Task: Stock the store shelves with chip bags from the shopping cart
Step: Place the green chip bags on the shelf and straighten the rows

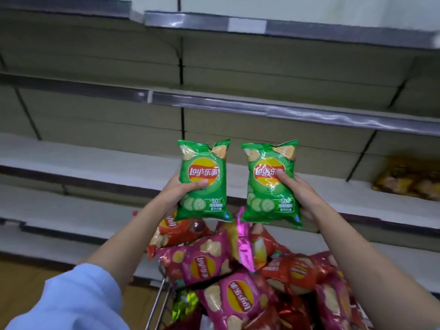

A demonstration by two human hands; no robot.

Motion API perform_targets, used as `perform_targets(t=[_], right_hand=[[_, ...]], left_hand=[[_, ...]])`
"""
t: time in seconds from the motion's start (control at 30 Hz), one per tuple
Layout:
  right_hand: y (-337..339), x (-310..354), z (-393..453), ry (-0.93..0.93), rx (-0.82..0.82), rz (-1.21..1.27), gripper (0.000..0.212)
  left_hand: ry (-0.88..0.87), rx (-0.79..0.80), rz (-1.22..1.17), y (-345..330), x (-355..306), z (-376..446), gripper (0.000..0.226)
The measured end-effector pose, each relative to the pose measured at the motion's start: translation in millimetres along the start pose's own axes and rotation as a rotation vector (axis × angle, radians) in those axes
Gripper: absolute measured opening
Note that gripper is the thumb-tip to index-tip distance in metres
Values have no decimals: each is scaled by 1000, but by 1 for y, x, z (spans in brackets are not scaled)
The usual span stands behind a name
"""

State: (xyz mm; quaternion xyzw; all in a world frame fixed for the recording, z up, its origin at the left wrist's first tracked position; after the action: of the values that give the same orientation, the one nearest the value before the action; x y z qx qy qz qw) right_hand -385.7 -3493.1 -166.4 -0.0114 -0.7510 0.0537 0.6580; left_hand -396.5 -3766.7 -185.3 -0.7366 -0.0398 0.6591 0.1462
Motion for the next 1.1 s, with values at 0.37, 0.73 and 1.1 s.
perform_targets(t=[0.37,0.73,1.1], right_hand=[[208,34,-122,110,-335,-3,46],[440,47,-283,135,-632,-113,25],[587,35,-382,94,-863,-58,31]], left_hand=[[34,280,37,-253,54,16,67],[119,535,6,-532,148,-21,75],[153,737,43,-728,213,-37,75]])
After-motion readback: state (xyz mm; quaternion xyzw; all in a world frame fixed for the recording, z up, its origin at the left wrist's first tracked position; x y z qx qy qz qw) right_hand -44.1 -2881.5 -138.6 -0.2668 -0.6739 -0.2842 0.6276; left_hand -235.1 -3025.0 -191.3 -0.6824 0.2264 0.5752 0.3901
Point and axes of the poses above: each hand's wrist, its own z-axis towards the middle knuckle, its own y-axis out of the back of the hand, x = y × z, the point moved 6 cm from there along z, towards the middle knuckle, and after that the axes turned 4 degrees about -z, right-handed, at the moved point
